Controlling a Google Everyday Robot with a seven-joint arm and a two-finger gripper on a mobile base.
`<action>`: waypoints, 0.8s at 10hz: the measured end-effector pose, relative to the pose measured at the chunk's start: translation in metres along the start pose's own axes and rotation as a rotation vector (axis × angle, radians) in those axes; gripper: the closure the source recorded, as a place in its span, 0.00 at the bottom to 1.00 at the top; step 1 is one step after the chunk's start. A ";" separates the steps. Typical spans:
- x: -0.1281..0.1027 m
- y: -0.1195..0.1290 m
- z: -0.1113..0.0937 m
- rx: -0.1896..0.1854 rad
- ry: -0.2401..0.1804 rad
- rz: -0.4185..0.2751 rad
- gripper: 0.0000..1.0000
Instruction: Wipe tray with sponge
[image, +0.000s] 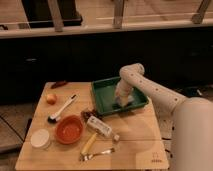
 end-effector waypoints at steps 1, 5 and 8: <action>0.009 -0.013 0.001 0.003 0.012 0.003 0.96; 0.007 -0.064 0.009 0.002 0.017 -0.053 0.96; -0.031 -0.065 0.016 -0.026 -0.027 -0.149 0.96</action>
